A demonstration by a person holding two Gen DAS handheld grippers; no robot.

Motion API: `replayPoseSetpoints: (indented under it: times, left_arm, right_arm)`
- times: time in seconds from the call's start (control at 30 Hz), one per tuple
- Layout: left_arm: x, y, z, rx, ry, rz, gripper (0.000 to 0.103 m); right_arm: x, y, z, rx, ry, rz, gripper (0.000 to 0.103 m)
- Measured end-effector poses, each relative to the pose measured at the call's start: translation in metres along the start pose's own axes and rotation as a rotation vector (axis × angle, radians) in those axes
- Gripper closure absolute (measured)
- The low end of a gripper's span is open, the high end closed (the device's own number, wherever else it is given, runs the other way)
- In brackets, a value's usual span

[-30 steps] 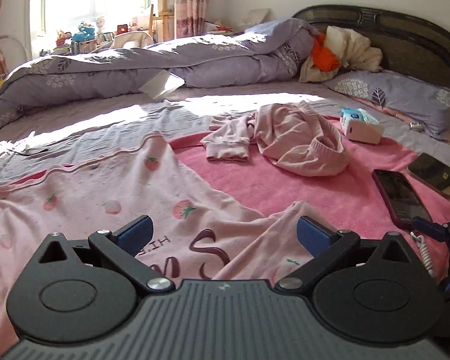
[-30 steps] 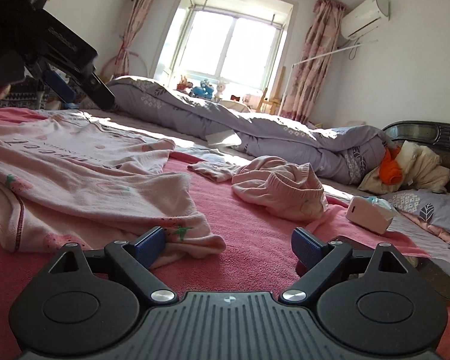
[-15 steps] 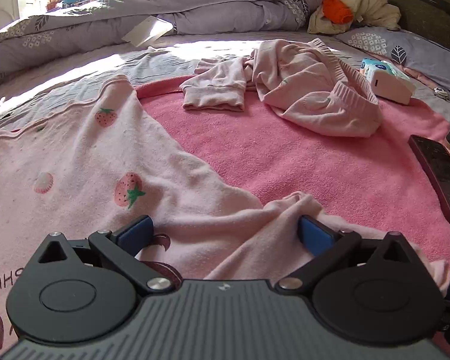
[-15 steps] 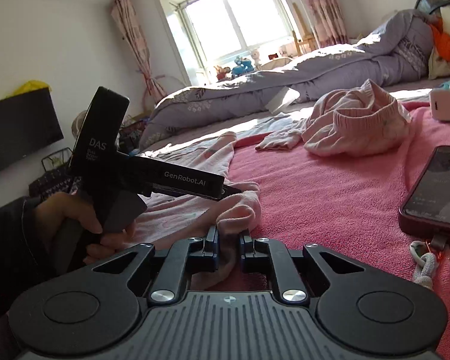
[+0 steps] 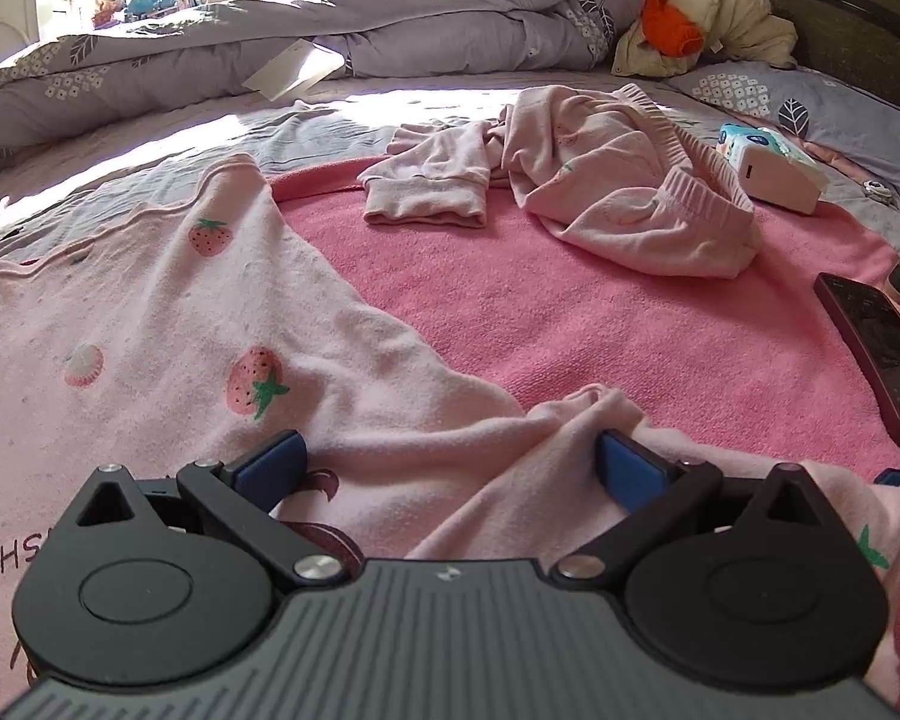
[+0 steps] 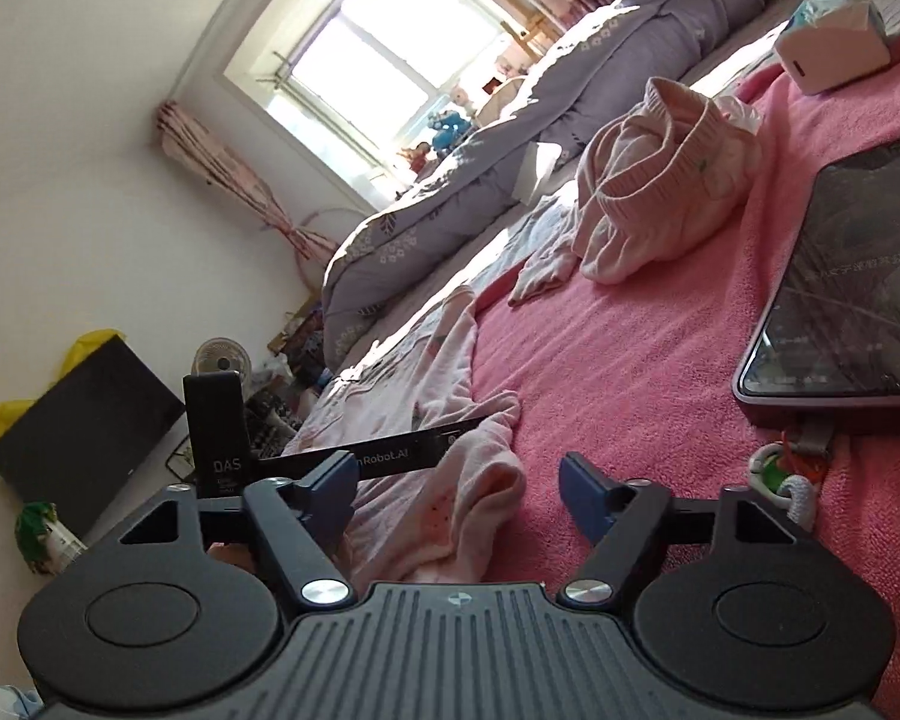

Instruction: Fold clothes

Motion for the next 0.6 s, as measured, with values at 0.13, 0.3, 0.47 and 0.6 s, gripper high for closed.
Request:
replayPoseSetpoints:
  times: [0.13, 0.3, 0.47, 0.6]
  left_arm:
    - [0.000, 0.000, 0.002, -0.010, -0.014, -0.003, 0.000]
    - [0.000, 0.001, 0.003, -0.017, -0.020, -0.004, 0.000]
    - [0.000, 0.002, 0.003, -0.017, -0.017, 0.004, 0.000]
    - [0.003, 0.003, 0.003, -0.021, -0.009, 0.026, 0.000]
  right_arm:
    - [0.003, 0.036, -0.008, -0.099, 0.077, 0.031, 0.059]
    - [-0.010, 0.036, -0.017, -0.086, 0.113, 0.094, 0.096]
    - [-0.020, 0.017, -0.018, -0.073, 0.139, 0.138, 0.097]
    - [-0.021, 0.005, -0.020, -0.057, 0.183, 0.169, 0.098]
Point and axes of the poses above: each gripper's, at about its wrist camera, not at the fingertips, and y roughly the way its jaws point, z to its left, x to its top, the point moved 6 cm from there along y, roughly the way its jaws point, and after that the axes turned 6 degrees about y, right-handed, at the moved point
